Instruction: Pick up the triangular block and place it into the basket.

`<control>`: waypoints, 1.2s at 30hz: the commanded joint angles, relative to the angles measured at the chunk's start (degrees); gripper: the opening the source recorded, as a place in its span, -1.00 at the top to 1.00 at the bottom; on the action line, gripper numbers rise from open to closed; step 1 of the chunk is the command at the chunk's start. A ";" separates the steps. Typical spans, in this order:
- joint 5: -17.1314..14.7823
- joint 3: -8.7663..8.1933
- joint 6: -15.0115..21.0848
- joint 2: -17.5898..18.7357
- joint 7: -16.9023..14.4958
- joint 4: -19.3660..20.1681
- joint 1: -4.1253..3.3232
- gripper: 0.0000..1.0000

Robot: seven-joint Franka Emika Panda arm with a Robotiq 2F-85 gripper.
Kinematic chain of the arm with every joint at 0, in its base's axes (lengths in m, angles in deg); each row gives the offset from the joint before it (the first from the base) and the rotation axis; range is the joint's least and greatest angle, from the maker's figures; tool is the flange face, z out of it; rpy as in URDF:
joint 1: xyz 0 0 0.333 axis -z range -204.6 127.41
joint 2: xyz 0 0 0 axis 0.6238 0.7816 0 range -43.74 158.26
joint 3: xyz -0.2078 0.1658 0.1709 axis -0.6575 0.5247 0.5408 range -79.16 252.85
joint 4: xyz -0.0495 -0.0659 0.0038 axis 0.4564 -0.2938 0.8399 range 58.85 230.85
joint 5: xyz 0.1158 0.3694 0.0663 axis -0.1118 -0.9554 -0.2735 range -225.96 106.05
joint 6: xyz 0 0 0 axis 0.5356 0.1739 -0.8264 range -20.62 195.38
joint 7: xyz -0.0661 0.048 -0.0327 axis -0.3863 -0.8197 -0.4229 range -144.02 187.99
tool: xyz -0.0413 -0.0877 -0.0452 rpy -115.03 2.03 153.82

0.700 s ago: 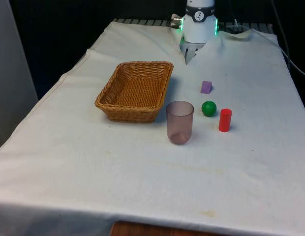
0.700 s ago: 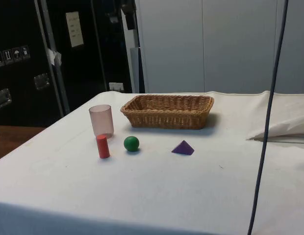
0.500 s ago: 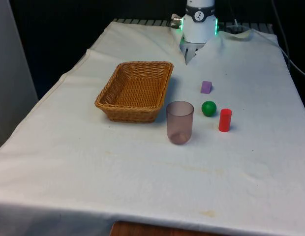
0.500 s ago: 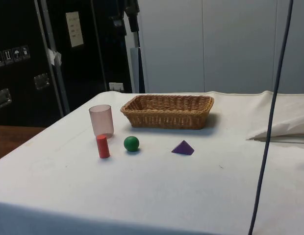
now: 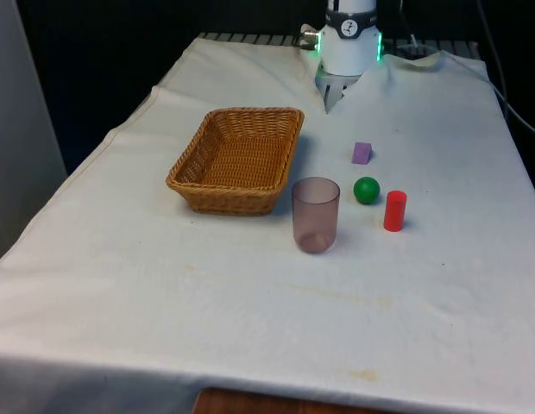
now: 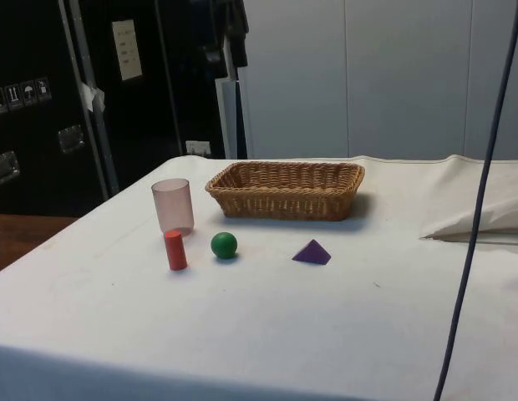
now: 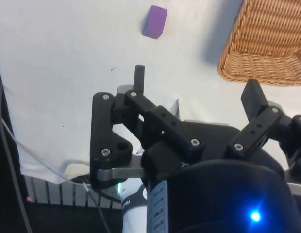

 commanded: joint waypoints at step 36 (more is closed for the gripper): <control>0.86 3.95 16.27 -7.05 8.88 20.00 0.00 -1.00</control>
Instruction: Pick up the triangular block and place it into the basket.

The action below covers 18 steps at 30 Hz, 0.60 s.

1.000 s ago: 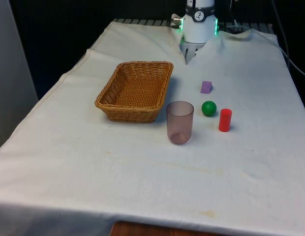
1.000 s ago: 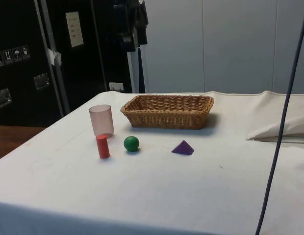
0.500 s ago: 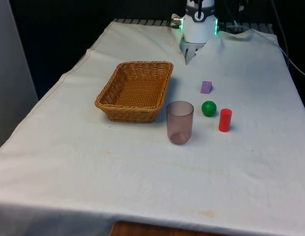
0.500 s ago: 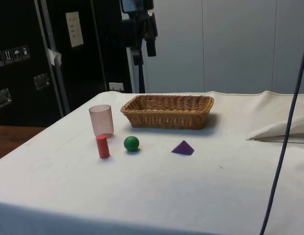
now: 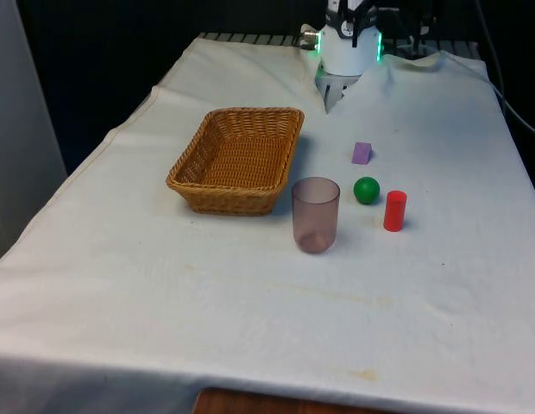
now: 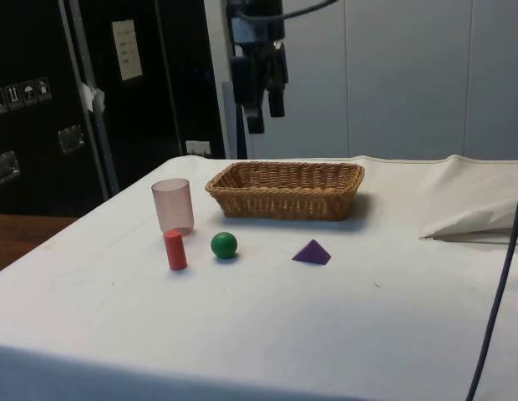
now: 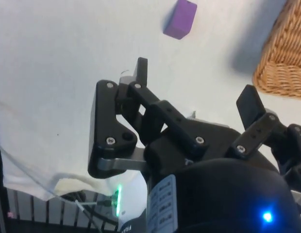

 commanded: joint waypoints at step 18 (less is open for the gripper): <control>0.80 2.23 12.95 -1.60 2.46 11.23 0.11 -1.00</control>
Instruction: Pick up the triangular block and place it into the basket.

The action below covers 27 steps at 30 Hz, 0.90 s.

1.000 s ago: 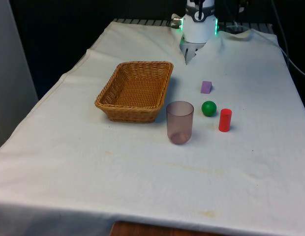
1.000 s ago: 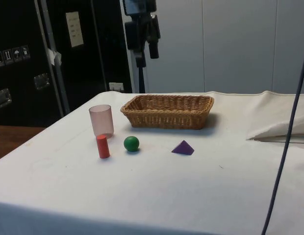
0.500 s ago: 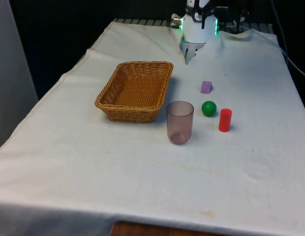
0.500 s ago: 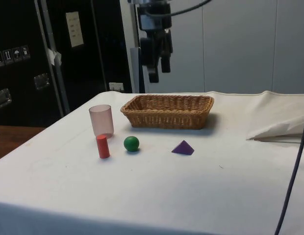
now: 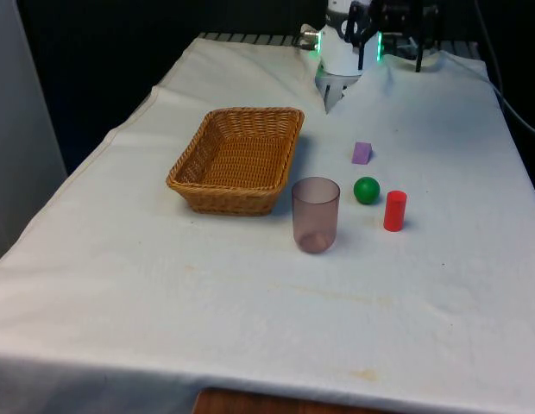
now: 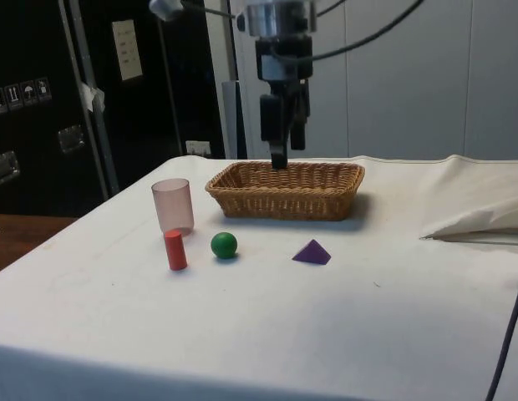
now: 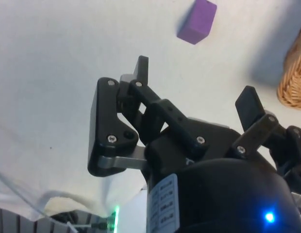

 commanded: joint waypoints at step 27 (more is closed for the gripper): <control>0.80 -0.74 17.36 6.13 -0.97 8.42 0.80 -1.00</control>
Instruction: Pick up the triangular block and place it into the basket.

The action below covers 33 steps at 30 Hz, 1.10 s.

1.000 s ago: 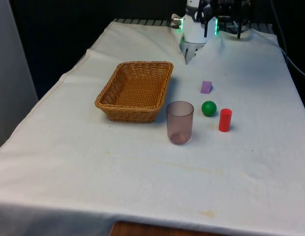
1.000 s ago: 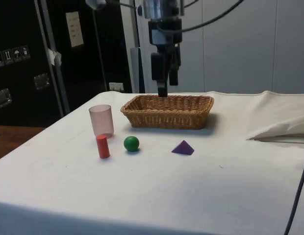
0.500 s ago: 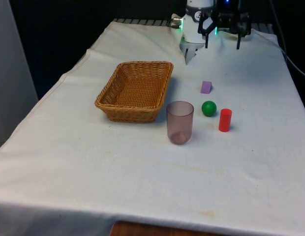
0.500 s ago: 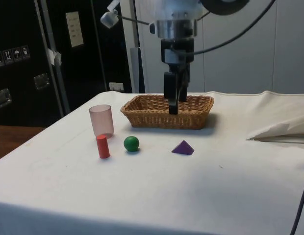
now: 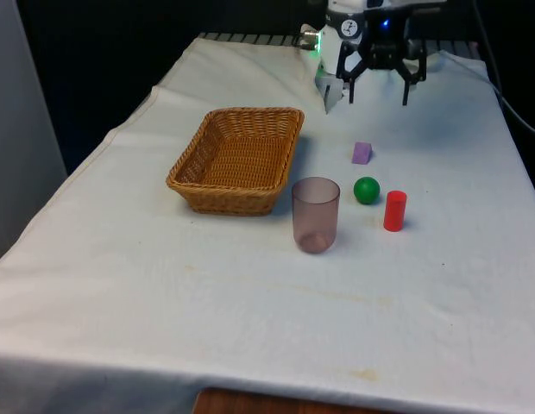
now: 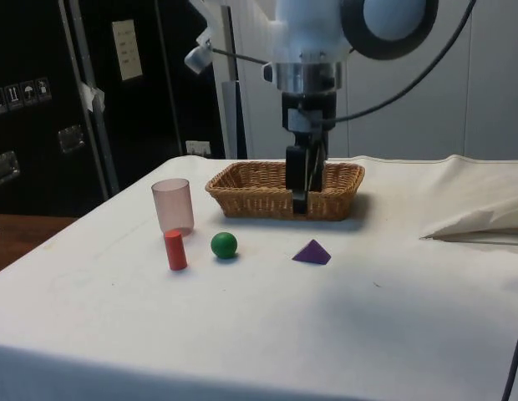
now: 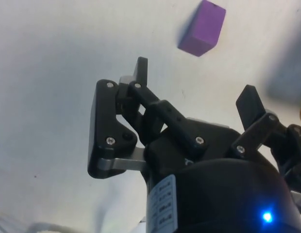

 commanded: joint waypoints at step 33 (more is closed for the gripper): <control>-0.29 -1.32 10.71 10.49 0.97 0.11 0.29 -1.00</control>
